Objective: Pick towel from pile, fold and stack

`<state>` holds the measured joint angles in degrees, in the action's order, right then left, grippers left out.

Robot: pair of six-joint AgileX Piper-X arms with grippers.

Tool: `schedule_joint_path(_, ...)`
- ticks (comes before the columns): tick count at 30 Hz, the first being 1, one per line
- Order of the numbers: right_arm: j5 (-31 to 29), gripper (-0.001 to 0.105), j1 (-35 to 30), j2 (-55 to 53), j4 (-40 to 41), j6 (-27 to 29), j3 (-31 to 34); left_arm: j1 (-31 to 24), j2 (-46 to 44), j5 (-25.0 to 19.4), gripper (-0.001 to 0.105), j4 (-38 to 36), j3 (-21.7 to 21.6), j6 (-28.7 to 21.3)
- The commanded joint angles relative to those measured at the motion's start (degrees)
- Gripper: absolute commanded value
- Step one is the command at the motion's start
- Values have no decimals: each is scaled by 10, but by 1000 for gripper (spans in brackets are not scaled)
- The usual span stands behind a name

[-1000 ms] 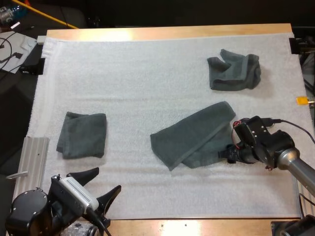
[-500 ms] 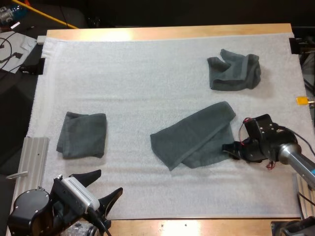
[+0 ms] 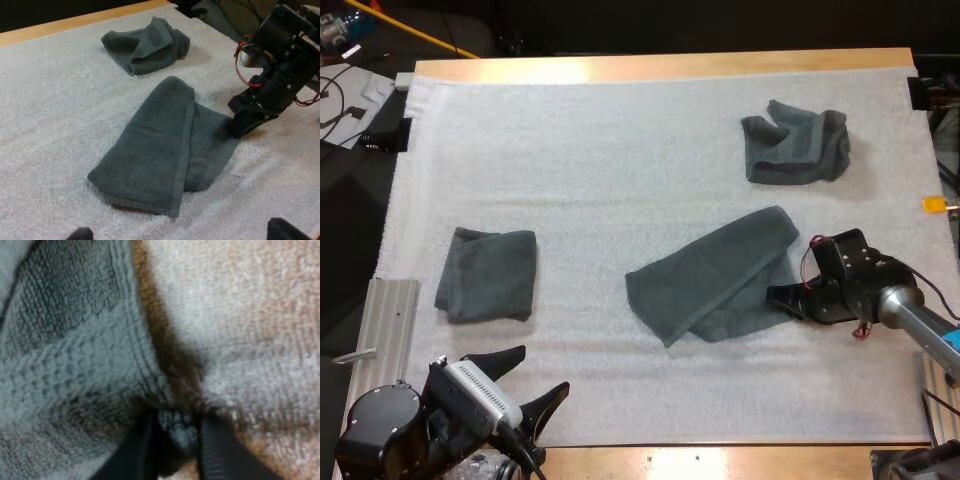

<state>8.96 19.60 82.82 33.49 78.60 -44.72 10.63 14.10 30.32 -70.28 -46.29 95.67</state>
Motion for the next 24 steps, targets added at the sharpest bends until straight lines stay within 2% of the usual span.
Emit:
schedule_joint_path(1,6,1,-1,9,2,2,0,3,3,3,66,-3,0,2)
schedule_joint_path(7,-15,1,0,-13,41,18,0,10,28,0,66,-15,1,-31)
schedule_joint_path(12,-38,1,1,-47,100,45,0,48,75,0,65,-10,9,-51)
schedule_joint_path(14,-27,1,-1,-41,85,39,0,35,73,2,66,-8,4,-46)
schedule_joint_path(17,-31,1,-3,-56,116,50,1,38,115,6,66,1,4,-59)
schedule_joint_path(24,-33,0,-2,-78,156,57,3,125,222,-21,66,39,4,-84)
